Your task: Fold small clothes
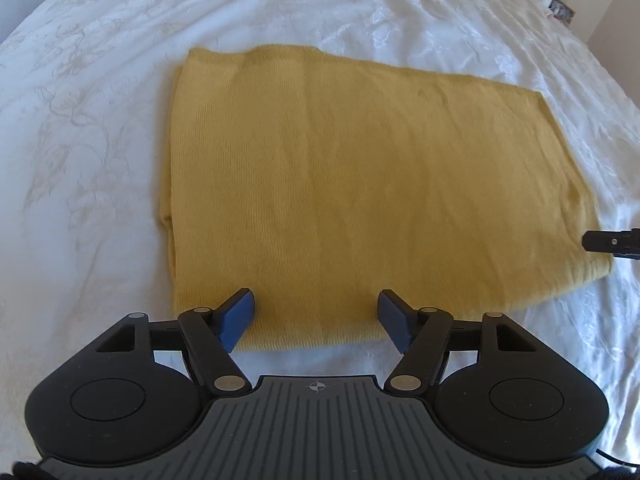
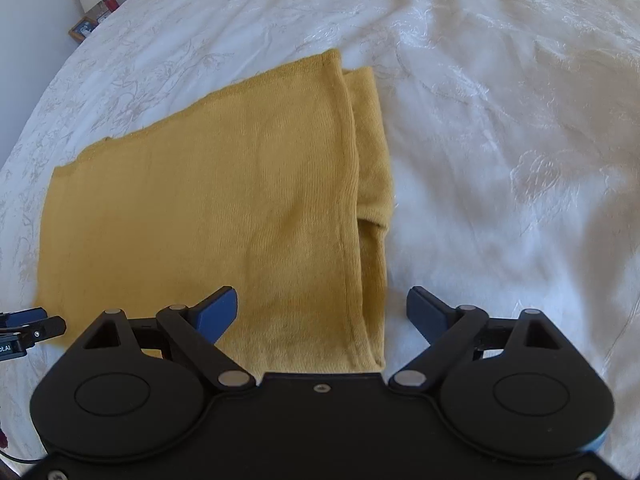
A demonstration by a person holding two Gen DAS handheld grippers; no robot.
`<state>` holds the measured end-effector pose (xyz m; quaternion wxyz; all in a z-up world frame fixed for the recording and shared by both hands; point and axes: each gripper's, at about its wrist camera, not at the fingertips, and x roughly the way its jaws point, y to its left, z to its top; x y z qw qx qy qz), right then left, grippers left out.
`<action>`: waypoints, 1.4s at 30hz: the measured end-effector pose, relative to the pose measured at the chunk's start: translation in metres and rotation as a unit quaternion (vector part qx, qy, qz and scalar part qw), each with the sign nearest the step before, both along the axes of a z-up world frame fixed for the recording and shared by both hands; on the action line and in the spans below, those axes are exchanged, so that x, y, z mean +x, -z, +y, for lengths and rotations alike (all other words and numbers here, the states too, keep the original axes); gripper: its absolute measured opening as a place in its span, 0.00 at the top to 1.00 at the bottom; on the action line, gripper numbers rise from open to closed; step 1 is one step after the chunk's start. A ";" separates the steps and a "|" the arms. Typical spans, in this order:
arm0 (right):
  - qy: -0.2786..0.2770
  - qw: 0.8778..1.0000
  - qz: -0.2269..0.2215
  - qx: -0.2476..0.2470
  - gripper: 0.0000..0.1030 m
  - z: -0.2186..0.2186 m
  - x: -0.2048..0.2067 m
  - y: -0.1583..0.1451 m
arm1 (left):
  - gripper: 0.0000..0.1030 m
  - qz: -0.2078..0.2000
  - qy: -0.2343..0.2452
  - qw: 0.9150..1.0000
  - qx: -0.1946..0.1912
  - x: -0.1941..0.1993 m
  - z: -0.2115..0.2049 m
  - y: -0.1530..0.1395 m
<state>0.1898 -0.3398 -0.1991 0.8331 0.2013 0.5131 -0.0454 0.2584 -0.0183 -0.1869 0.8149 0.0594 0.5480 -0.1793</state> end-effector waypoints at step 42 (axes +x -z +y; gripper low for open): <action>-0.011 0.989 -0.009 0.150 0.00 -0.020 -0.060 0.038 | 0.21 -0.025 -0.058 0.997 0.034 -0.030 -0.047 -0.012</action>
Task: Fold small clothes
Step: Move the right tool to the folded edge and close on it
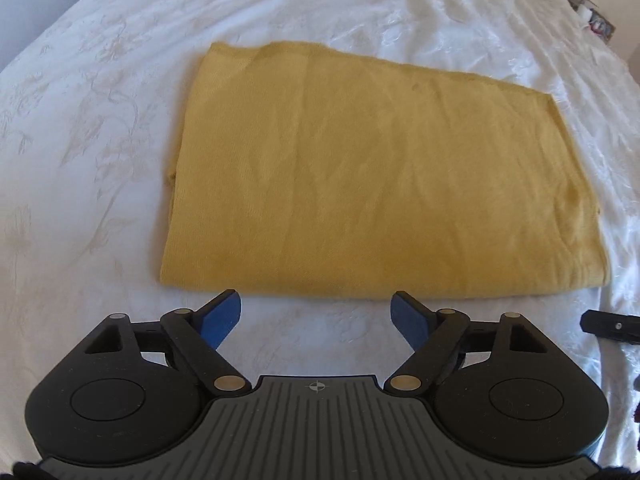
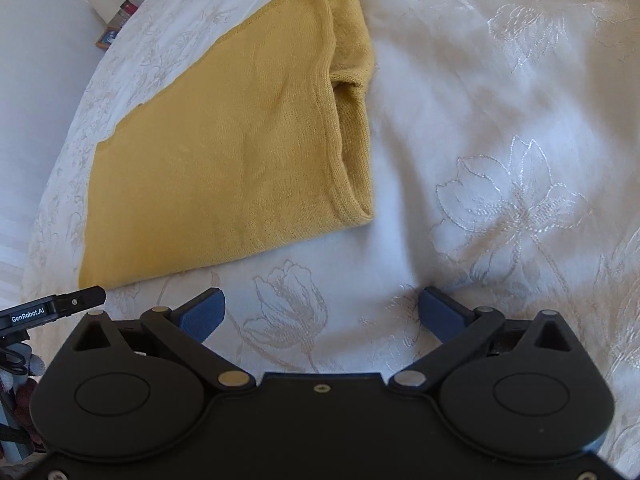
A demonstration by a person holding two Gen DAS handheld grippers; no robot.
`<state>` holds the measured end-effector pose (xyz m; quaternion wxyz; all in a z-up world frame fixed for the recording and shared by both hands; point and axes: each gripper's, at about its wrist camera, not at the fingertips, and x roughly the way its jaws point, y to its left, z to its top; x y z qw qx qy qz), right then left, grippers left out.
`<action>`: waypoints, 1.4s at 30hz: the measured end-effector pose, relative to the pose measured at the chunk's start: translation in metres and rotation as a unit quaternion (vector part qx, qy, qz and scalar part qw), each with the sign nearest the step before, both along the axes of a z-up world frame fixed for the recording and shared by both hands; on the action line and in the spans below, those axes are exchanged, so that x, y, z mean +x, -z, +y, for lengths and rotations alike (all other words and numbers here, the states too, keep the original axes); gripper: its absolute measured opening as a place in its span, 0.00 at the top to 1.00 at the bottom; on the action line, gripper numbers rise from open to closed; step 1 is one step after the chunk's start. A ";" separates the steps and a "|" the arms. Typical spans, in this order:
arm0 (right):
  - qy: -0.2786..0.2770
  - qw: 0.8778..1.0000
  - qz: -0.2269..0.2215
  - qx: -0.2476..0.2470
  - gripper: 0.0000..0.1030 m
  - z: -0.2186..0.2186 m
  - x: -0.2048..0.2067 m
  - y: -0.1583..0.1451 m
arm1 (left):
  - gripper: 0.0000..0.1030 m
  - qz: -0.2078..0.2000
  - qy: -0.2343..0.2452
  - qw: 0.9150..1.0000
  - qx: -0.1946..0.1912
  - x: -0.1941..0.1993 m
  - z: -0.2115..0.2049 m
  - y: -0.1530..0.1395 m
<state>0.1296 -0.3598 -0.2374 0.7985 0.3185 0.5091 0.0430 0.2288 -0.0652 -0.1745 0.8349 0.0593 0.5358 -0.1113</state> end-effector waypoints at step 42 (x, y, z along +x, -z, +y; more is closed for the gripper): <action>-0.019 0.995 -0.040 0.090 0.45 -0.058 0.133 0.009 | 0.00 0.036 -0.007 0.999 0.020 0.127 -0.063 0.045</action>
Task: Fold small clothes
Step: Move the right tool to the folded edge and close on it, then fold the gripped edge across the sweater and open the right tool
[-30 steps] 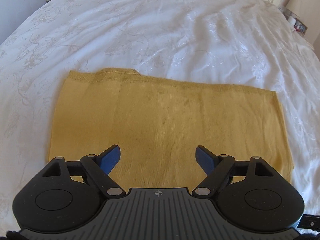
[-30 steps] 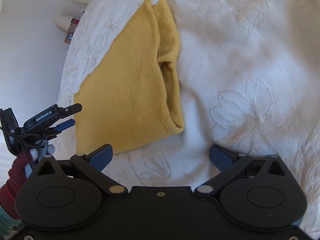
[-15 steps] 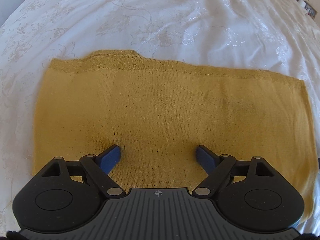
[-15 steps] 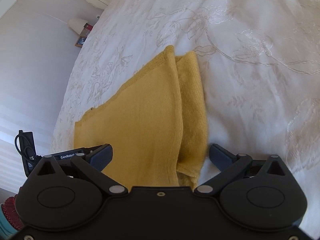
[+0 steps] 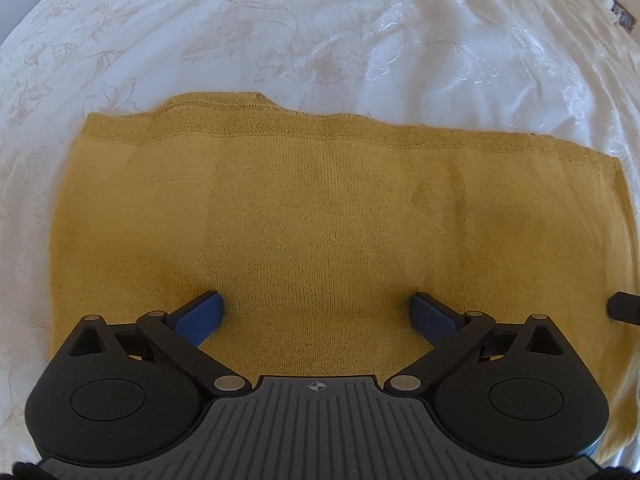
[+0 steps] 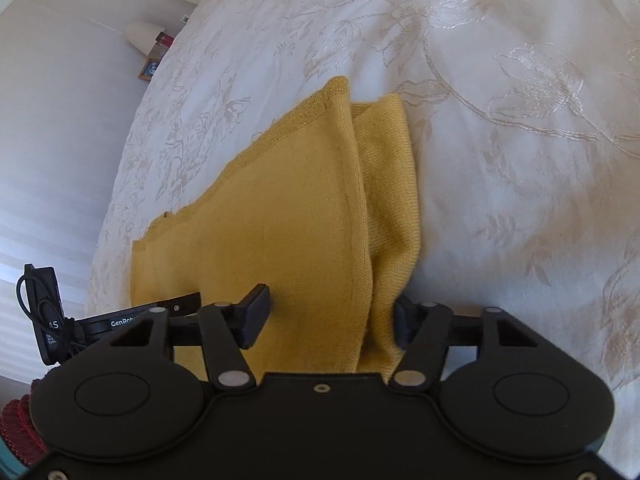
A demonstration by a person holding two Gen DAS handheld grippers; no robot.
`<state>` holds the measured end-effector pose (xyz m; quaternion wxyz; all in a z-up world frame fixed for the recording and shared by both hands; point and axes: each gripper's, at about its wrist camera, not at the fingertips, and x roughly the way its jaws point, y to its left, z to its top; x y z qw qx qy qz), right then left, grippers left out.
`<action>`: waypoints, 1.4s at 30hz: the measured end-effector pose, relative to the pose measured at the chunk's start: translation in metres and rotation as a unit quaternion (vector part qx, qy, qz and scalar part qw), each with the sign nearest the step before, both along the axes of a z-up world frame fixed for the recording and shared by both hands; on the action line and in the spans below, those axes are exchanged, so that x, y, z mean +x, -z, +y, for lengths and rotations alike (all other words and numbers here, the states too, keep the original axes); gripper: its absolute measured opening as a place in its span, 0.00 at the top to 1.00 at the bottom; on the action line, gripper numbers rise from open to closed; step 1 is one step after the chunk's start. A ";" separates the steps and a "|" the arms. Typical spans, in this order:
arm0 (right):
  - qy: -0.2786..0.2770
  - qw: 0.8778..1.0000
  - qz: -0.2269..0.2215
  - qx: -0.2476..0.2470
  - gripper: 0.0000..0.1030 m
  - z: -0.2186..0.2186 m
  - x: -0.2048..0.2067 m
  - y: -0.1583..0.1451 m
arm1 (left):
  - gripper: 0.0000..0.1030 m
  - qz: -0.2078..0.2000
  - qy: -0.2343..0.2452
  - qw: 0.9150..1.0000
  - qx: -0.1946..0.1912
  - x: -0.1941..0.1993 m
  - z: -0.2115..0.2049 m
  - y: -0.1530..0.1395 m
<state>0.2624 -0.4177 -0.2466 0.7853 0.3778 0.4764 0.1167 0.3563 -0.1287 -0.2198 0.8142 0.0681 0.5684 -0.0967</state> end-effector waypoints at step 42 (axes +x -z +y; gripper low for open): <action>-0.005 0.997 -0.023 -0.074 0.75 0.084 0.015 -0.113 | 0.17 -0.025 -0.014 0.998 -0.060 -0.008 0.094 -0.066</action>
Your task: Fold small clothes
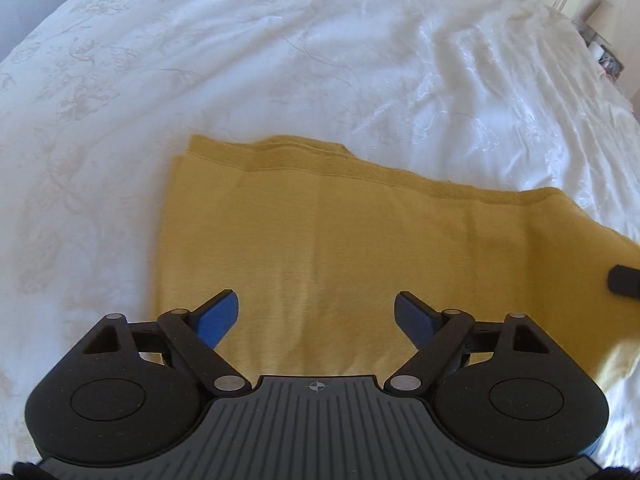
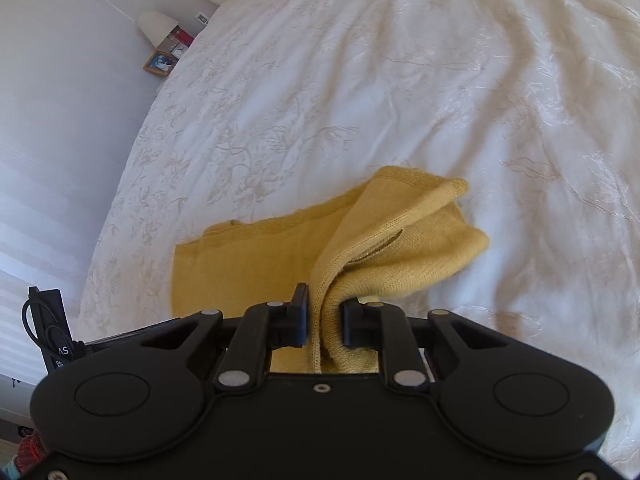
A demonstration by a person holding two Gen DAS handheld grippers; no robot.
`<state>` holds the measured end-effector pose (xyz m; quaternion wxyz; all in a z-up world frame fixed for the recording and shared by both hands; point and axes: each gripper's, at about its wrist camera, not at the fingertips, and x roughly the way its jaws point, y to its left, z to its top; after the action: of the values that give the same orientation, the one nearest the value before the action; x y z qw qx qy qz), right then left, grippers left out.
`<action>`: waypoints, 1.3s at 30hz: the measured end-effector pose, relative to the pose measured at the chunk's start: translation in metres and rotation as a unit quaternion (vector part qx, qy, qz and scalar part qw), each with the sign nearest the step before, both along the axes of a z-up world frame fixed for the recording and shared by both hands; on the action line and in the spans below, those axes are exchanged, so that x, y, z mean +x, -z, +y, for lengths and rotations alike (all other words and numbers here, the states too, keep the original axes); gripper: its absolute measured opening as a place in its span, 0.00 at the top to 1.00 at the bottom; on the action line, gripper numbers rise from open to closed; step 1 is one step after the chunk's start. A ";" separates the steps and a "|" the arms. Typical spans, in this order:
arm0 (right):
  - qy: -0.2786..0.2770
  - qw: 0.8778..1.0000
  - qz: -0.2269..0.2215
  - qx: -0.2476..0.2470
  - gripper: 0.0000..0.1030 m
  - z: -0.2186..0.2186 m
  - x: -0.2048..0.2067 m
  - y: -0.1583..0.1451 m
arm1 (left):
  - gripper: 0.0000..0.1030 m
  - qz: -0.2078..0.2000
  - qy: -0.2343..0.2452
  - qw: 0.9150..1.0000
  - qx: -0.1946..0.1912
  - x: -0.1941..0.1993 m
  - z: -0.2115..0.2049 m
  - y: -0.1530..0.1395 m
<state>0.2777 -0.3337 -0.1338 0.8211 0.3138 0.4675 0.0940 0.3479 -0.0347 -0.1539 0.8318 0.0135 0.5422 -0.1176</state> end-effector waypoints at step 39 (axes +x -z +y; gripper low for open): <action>-0.143 0.911 -0.023 -0.385 0.45 0.271 -0.025 0.039 | 0.18 -0.003 0.057 0.996 -0.068 0.031 0.064 -0.019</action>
<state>0.2527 -0.0631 -0.1723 0.8666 -0.0993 0.4880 0.0300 0.3784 0.0291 -0.1350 0.8246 -0.0115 0.5287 -0.2011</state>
